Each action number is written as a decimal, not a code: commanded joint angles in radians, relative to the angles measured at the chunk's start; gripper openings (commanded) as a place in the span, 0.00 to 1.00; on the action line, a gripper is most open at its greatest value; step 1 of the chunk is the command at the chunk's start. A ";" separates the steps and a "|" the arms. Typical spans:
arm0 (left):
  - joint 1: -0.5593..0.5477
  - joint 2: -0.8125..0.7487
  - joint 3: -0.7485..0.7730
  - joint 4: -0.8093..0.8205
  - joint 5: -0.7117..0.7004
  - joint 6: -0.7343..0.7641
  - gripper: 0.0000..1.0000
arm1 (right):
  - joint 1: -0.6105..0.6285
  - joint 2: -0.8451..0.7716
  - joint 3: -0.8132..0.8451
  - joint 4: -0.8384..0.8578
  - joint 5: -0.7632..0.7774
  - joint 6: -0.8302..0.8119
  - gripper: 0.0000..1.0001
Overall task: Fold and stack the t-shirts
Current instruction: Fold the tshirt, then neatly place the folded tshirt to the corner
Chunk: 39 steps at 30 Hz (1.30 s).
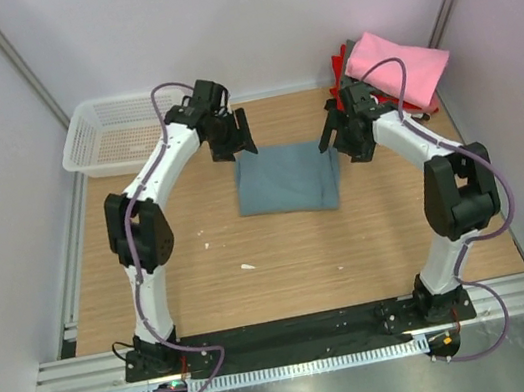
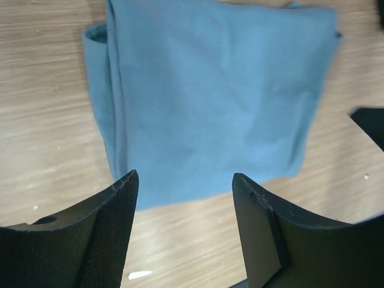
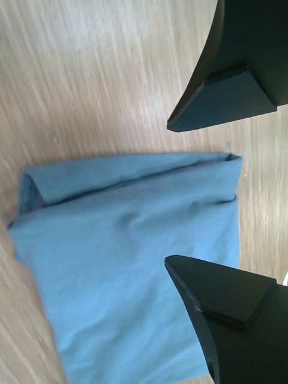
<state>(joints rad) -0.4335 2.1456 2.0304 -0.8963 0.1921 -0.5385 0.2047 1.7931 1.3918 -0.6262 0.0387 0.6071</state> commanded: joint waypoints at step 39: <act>-0.025 -1.167 -1.073 0.023 -0.375 0.048 0.72 | -0.036 0.086 -0.170 0.598 -0.594 0.129 0.01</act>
<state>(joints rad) -0.4660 1.0199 0.9722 -0.9207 -0.1532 -0.5106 0.1619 1.9949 1.0893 0.1146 -0.5865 0.7624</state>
